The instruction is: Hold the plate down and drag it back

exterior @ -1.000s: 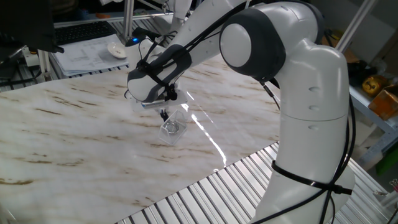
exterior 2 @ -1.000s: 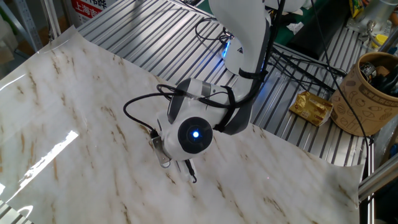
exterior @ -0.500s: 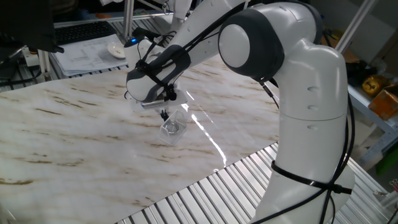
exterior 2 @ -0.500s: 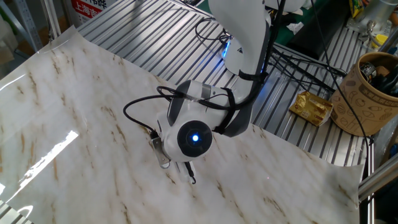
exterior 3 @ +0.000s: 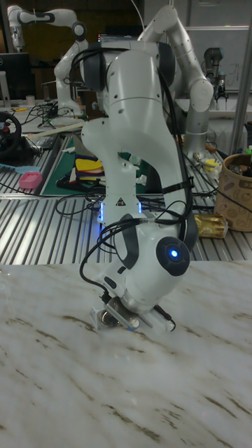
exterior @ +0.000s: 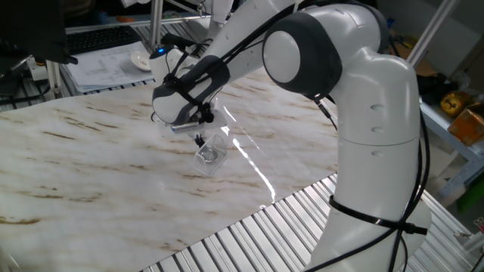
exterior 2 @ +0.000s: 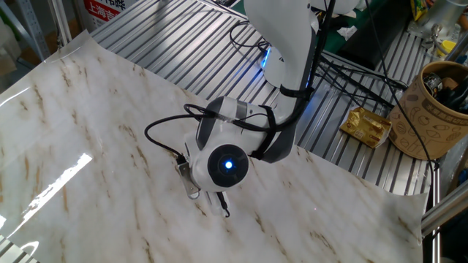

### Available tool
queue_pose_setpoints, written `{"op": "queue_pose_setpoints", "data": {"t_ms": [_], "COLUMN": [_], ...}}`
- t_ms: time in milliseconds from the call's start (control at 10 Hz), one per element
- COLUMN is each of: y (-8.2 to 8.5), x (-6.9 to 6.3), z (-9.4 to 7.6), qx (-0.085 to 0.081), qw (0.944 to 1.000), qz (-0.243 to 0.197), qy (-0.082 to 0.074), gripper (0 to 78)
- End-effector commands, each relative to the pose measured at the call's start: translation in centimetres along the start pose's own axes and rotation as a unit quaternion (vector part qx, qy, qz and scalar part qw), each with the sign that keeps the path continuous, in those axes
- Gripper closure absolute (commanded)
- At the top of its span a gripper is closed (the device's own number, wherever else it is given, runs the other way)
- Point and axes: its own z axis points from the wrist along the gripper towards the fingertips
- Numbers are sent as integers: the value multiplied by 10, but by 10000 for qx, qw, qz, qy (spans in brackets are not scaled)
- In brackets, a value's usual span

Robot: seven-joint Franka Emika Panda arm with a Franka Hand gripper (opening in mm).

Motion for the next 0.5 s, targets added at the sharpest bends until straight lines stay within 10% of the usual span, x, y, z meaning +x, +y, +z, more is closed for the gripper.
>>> {"op": "queue_pose_setpoints", "data": {"t_ms": [100, 500], "y": [0, 1], "x": [-1, -1], "z": [0, 1], "qx": [20, 149], "qw": [10000, 9999], "qz": [12, 72], "qy": [10, 4], "gripper": [776, 776]}}
